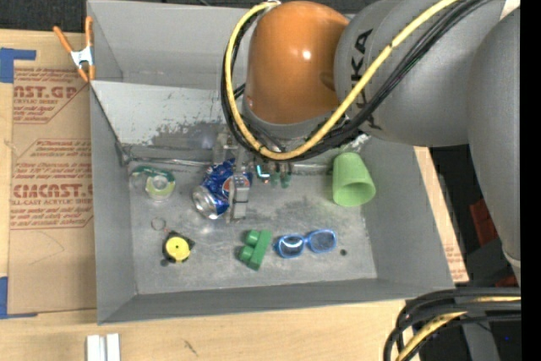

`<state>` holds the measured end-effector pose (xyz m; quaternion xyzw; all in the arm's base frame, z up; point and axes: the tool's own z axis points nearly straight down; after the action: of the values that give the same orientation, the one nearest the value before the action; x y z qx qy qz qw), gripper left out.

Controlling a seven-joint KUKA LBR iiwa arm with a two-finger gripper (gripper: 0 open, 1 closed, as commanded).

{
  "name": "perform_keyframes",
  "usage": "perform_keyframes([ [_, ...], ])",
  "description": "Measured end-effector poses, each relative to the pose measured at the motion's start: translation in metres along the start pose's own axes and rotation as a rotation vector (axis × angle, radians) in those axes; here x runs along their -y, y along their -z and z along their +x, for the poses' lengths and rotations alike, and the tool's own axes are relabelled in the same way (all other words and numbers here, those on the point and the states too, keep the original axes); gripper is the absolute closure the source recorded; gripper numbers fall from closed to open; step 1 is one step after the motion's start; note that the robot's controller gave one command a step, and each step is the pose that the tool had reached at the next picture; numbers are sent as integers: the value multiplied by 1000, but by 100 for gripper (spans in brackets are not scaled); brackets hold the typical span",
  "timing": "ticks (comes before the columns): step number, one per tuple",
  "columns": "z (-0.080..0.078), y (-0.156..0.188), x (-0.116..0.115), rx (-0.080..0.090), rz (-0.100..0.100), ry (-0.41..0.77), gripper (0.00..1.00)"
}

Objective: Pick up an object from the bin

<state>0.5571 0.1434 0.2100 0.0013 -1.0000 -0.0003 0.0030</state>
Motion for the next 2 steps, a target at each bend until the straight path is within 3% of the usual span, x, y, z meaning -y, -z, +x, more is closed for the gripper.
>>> perform_keyframes([
  [1,-35,-143,35,3,2,390,0],
  [2,-35,-143,33,5,-1,390,0],
])
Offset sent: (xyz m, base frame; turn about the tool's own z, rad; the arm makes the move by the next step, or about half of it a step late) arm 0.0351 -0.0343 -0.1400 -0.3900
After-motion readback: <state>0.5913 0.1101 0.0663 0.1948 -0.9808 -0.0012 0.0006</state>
